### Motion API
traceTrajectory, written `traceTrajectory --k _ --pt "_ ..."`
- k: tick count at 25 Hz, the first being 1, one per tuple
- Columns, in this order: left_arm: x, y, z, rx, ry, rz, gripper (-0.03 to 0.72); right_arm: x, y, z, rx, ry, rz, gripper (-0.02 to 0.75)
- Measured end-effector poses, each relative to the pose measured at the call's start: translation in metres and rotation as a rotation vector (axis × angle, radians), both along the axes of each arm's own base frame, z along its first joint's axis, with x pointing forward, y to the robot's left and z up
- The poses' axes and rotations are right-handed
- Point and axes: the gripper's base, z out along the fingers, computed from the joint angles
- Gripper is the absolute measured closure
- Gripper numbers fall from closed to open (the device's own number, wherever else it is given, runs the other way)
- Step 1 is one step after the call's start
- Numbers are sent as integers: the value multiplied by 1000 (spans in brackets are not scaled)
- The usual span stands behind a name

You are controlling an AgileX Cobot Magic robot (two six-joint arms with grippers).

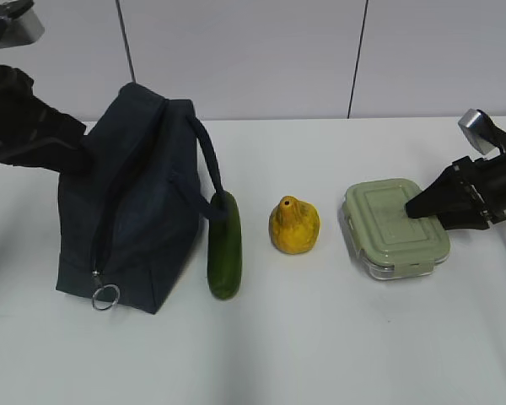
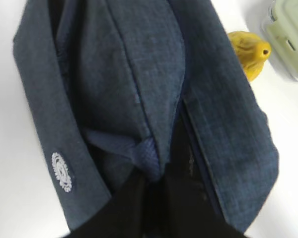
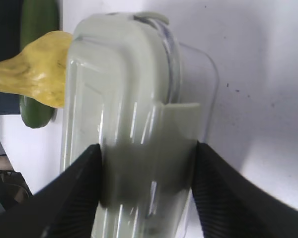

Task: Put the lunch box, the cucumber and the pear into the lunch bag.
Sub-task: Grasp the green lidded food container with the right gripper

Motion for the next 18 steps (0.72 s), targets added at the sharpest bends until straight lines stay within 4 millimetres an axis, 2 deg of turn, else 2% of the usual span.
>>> traceTrajectory --k 6,18 --pt "-1 -6 6 106 -8 7 683 2 0 0 13 -7 -15 307" --pt "-1 -6 6 108 2 28 684 4 0 1 22 -12 -44 314"
